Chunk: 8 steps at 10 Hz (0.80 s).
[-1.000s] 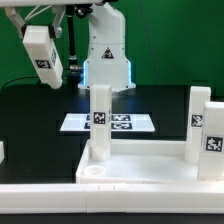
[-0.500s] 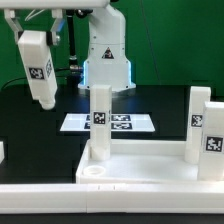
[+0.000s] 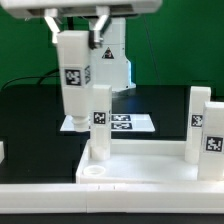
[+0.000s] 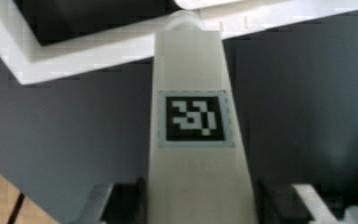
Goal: Assemble desk
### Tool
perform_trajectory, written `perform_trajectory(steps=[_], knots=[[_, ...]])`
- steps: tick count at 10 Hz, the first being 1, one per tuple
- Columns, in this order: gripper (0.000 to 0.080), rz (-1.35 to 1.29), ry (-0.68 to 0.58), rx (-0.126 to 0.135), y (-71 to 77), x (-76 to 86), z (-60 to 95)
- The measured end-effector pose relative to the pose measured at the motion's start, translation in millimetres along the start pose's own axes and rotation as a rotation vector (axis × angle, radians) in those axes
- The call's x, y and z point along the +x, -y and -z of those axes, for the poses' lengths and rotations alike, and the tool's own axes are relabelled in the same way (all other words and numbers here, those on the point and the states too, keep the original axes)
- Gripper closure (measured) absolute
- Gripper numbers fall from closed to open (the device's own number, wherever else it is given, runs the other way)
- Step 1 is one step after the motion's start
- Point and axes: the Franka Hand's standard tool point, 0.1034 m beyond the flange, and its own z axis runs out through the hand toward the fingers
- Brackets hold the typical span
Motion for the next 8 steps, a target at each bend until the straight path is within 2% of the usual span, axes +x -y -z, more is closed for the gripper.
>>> perform_trajectory(steps=[1, 4, 5, 8], knots=[[0.0511, 0.006, -0.025, -0.010, -4.0, -2.2, -1.1], [0.0511, 0.017, -0.022, -0.012, -6.3, -5.5, -2.1], [0.0511, 0.018, -0.014, -0.019, -10.7, -17.1, -5.3], [0.0511, 0.042, 0.005, -0.027, 4.1, -36.1, -28.6]])
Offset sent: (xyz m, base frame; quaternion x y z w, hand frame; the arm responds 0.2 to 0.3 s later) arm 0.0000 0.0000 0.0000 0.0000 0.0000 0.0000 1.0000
